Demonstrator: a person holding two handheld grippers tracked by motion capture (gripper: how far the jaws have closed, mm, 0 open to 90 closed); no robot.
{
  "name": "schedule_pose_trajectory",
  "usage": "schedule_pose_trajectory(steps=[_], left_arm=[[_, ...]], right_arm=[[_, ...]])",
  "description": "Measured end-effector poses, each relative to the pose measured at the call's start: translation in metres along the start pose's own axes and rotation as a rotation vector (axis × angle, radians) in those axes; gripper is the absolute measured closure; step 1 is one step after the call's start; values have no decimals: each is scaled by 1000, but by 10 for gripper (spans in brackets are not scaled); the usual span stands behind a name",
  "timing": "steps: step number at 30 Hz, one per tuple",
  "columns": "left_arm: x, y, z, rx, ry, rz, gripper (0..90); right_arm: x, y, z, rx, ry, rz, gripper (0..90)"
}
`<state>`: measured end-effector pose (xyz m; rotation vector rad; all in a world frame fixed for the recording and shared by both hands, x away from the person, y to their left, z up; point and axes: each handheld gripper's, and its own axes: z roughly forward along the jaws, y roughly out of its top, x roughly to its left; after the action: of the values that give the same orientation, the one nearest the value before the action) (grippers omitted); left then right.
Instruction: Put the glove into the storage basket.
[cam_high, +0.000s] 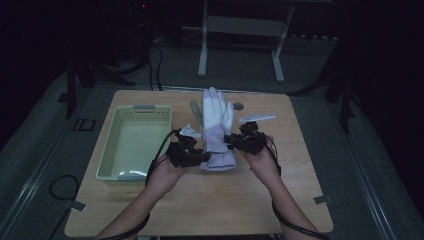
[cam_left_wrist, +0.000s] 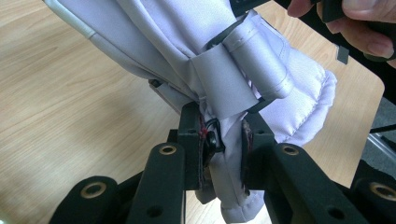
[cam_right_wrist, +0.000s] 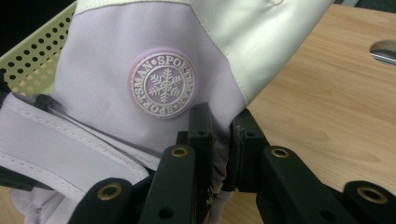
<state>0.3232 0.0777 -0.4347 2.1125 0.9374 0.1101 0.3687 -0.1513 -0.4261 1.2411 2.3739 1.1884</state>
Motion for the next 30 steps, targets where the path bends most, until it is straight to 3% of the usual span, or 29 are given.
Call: schedule_pose_trajectory(steps=[8, 18, 26, 30], left_arm=[[11, -2, -24, 20, 34, 7, 747], [31, -13, -57, 8, 78, -23, 747], [51, -28, -84, 26, 105, -37, 747], [62, -37, -100, 33, 123, -51, 747]], right_arm=[[19, 14, 12, -4, 28, 0, 805], [51, 40, 32, -2, 34, -54, 805], [77, 54, 55, 5, 76, -44, 805], [96, 63, 69, 22, 85, -65, 805]])
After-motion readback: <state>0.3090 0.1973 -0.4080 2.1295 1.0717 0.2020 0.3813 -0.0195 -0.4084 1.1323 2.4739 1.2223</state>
